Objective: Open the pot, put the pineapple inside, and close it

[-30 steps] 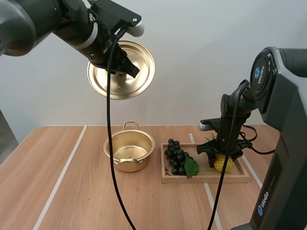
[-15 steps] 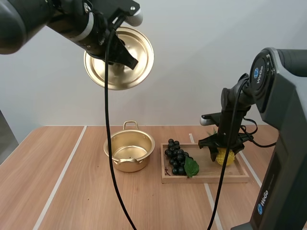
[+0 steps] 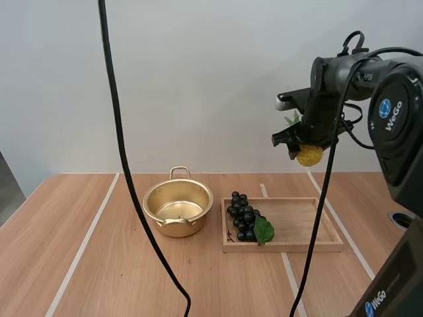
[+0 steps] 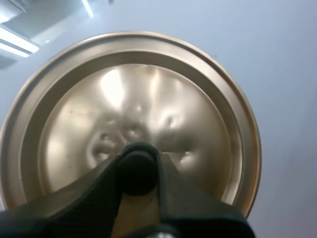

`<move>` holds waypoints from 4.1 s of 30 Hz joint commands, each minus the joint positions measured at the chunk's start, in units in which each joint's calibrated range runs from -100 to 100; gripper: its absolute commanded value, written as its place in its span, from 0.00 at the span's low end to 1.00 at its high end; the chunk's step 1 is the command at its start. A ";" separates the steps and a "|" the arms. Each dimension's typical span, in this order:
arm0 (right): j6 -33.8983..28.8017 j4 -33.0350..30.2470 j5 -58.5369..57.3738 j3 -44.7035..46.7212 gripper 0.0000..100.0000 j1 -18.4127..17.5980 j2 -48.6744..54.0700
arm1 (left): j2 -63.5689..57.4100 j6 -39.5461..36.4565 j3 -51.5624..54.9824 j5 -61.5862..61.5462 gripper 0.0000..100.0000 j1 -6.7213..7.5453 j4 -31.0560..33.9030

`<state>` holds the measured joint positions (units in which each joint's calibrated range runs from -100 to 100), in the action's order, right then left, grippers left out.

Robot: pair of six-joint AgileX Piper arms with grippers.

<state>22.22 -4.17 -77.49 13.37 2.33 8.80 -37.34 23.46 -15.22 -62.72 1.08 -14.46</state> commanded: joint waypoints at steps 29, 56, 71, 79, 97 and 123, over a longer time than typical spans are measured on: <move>3.97 1.44 -19.69 -16.93 0.00 -20.66 -19.31 | 0.35 -0.15 -11.63 -18.33 0.00 -0.19 2.78; 5.41 7.45 -13.28 -8.27 0.00 -22.57 -26.06 | 1.21 -0.15 -11.50 -22.06 0.00 -0.19 4.44; 5.41 7.45 -8.22 -6.87 0.00 -22.57 -27.07 | 1.21 -0.15 -11.50 -24.49 0.00 -0.19 4.44; 5.41 7.35 -6.95 -6.87 0.47 -22.57 -27.07 | 1.21 -0.15 -11.50 -24.70 0.00 -0.19 4.44; 5.41 7.35 -2.85 -6.87 1.00 -22.57 -27.07 | 1.21 -0.15 -11.50 -24.70 0.00 -0.19 4.44; 5.41 6.40 -0.33 -8.64 1.00 -22.57 -8.39 | 1.21 -0.24 -11.50 -26.07 0.00 -0.19 4.44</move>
<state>27.14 2.63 -78.10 5.21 -20.18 -2.71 -36.20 23.46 -26.36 -89.94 1.02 -10.02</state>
